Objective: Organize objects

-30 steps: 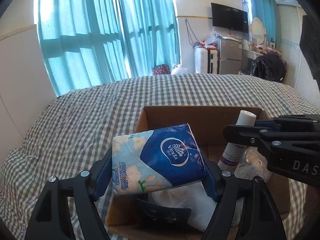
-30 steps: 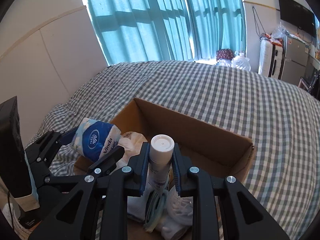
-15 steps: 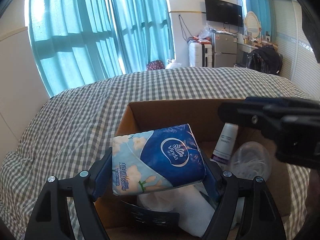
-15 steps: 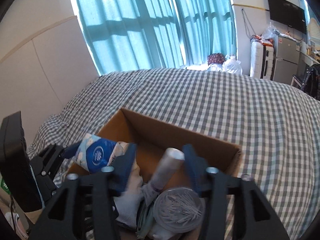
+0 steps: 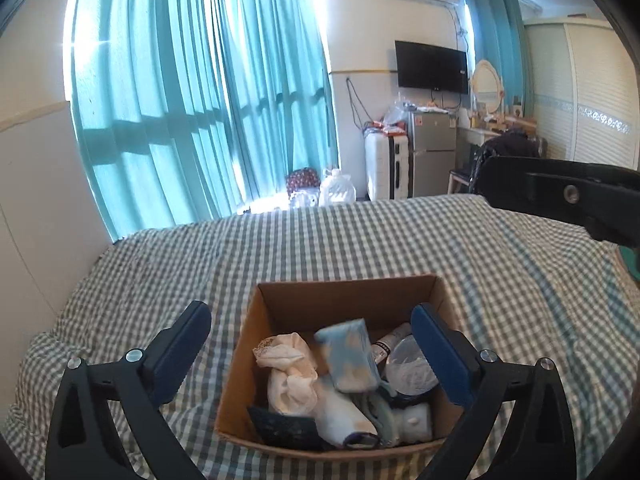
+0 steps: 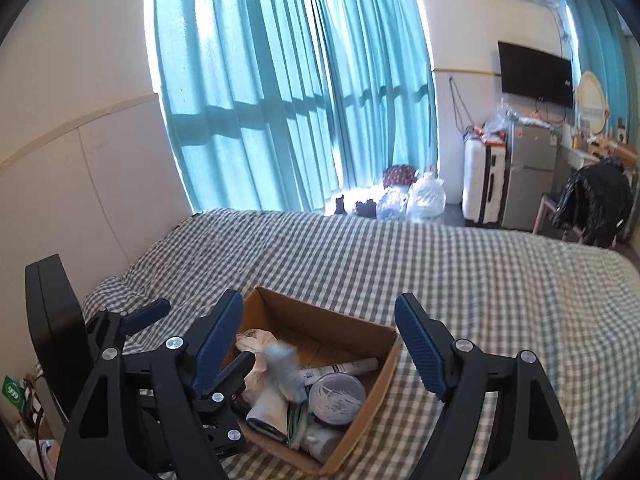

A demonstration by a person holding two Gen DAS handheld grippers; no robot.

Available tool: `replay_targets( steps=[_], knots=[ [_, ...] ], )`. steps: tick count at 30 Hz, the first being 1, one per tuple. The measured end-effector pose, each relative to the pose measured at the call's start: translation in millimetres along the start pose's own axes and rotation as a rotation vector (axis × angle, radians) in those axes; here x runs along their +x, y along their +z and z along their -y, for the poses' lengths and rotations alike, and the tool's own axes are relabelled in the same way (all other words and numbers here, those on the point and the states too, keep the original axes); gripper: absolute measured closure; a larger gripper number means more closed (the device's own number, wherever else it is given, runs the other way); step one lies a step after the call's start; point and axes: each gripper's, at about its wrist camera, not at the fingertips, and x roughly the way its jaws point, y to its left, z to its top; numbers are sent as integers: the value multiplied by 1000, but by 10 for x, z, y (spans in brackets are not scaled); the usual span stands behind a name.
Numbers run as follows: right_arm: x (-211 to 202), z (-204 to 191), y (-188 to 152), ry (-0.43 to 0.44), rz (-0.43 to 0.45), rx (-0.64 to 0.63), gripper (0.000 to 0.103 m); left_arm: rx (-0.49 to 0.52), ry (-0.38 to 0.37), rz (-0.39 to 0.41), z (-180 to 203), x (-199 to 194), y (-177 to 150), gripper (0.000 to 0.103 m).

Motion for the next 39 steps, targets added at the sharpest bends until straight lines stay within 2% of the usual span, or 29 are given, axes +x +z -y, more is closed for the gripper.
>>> replay_targets(
  steps=[9,12,17,20,22,28,32,39],
  knots=[
    [-945,-248,47,-66,103,-13,21,-15,24,104,-66,-832,115,0],
    [-1234,-319,-32,-103,144,-22,13,-26,36,136,-65,-1101,85,0],
    [-1527,-359,-156,-147,191,-9,8,-36,61,199,-84,-1502,12,0],
    [-1680,-405,-250,-156,234,-4,0,-24,99,219,-73,-1669,-45,0],
    [-1782,-461,-319,-168,266,-21,0,-26,106,238,-68,-1783,-99,0],
    [-1909,-522,-543,-203,310,-55,0,-18,111,261,-24,-2006,-266,0],
    [-1803,-558,-771,-206,311,-75,0,-40,112,267,-33,-2068,-401,0],
    [-1559,-492,-1133,-229,277,-63,0,-101,100,217,-97,-1918,-691,0]
  ],
)
